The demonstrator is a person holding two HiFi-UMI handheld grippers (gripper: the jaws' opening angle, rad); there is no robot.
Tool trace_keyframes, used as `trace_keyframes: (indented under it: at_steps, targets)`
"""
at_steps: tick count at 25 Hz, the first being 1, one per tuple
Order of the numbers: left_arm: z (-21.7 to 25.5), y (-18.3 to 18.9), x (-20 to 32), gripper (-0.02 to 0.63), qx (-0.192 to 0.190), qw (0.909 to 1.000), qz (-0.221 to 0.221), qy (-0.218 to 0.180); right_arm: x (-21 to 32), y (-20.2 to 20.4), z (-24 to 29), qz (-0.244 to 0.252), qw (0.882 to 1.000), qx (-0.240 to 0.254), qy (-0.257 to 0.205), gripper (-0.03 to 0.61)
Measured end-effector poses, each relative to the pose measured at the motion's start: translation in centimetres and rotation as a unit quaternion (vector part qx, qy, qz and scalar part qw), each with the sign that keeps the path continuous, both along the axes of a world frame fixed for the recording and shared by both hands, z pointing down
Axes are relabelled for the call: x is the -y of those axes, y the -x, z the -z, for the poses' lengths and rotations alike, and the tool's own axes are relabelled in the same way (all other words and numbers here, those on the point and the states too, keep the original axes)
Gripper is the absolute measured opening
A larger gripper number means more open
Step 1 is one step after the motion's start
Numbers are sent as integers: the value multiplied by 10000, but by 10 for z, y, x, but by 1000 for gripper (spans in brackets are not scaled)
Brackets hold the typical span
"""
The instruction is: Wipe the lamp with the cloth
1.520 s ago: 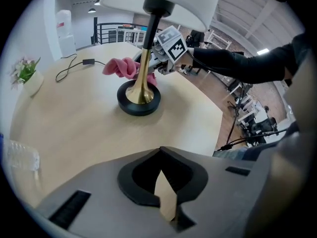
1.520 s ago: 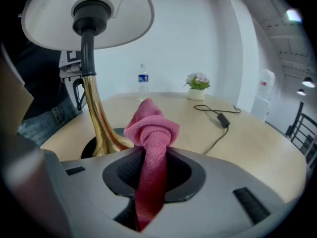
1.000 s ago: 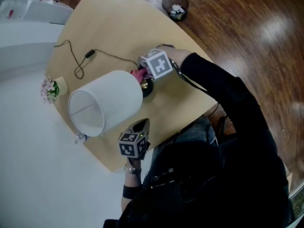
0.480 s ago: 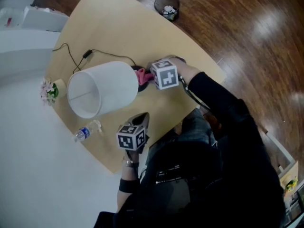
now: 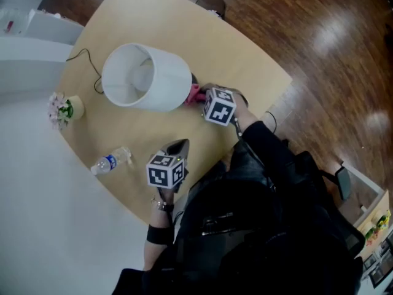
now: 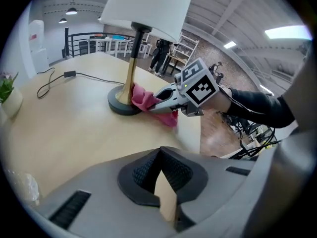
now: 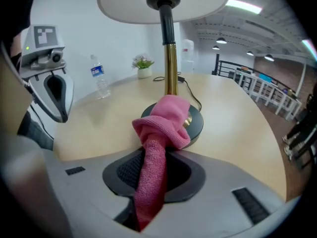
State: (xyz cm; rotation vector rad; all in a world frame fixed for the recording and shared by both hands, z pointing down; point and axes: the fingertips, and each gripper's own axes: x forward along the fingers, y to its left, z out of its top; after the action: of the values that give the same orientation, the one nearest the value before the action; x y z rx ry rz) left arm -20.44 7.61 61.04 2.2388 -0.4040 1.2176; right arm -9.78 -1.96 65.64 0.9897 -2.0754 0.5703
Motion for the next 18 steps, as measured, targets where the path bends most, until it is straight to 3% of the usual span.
trace_keyframes:
  at_steps: [6,18]
  targets:
    - [-2,50,-6,-5,-57,9999,147,-22,-3,28,-3,-889,9958,14,210,97]
    - [15,121,-11,-5,-163,9978,625,-174,34,94,7,-1574,9874,-49,121,97]
